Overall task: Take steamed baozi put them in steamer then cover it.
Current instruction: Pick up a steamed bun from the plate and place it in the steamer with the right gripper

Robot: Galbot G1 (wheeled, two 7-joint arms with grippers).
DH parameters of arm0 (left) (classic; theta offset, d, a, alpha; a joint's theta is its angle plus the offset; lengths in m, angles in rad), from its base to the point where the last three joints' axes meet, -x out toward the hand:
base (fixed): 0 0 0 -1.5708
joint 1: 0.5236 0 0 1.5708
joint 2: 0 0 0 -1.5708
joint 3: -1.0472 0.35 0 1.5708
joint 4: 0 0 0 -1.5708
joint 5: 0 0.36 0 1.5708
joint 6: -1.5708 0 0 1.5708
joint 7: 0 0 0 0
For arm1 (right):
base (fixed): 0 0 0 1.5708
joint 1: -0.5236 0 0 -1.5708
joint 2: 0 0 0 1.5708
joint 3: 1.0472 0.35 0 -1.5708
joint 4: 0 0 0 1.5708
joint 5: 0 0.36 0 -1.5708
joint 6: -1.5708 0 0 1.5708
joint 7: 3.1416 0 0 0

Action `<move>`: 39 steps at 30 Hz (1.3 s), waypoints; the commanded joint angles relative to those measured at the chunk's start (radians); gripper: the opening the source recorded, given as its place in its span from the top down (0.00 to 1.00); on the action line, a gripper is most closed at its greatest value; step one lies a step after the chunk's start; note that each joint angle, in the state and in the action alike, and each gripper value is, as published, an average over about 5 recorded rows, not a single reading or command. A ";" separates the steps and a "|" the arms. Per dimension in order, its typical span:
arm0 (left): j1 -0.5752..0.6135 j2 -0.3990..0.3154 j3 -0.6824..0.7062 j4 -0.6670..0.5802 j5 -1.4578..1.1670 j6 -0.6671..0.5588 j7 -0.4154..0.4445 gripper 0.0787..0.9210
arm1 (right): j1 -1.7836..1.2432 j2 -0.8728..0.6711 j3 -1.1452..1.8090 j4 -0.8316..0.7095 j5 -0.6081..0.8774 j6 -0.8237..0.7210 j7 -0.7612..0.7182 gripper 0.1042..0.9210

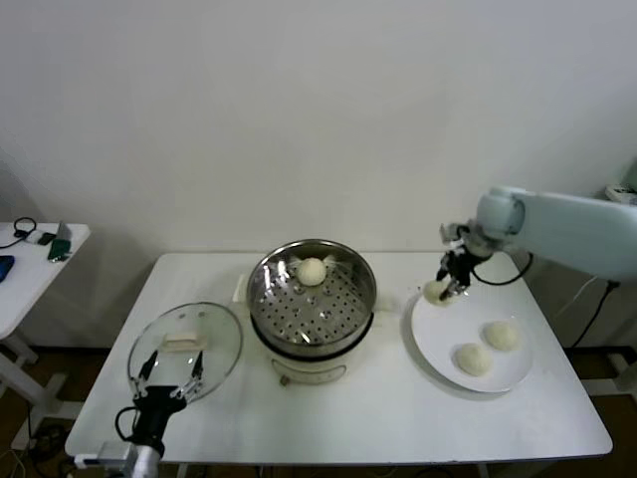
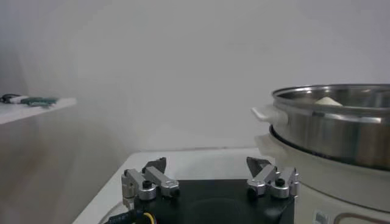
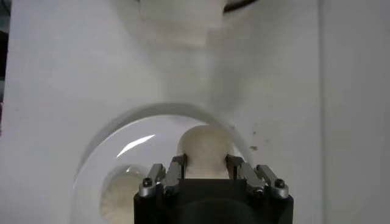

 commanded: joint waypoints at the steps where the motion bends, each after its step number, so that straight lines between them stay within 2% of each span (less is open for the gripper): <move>1: 0.001 0.007 0.000 -0.012 0.001 0.003 0.001 0.12 | 0.424 0.121 -0.123 0.096 0.230 0.009 -0.090 0.53; 5: 0.001 0.015 0.003 -0.017 0.001 0.003 0.001 0.12 | 0.456 0.217 -0.050 0.137 0.320 -0.039 -0.071 0.53; 9: -0.002 0.013 0.009 -0.019 0.002 0.002 0.001 0.12 | 0.392 0.299 0.047 0.213 0.376 -0.105 0.017 0.53; 14: 0.001 0.009 0.005 -0.019 0.000 0.000 0.000 0.12 | 0.223 0.399 0.139 0.231 0.366 -0.163 0.129 0.53; 23: 0.007 0.006 -0.003 -0.019 -0.003 -0.001 0.000 0.12 | -0.050 0.532 0.136 0.111 0.237 -0.179 0.214 0.53; 33: 0.003 0.005 -0.006 -0.005 -0.002 -0.008 0.000 0.12 | -0.217 0.579 0.111 -0.050 0.102 -0.159 0.258 0.54; 39: 0.007 0.004 -0.002 -0.003 -0.001 -0.011 0.000 0.12 | -0.267 0.587 0.116 -0.113 0.079 -0.144 0.256 0.53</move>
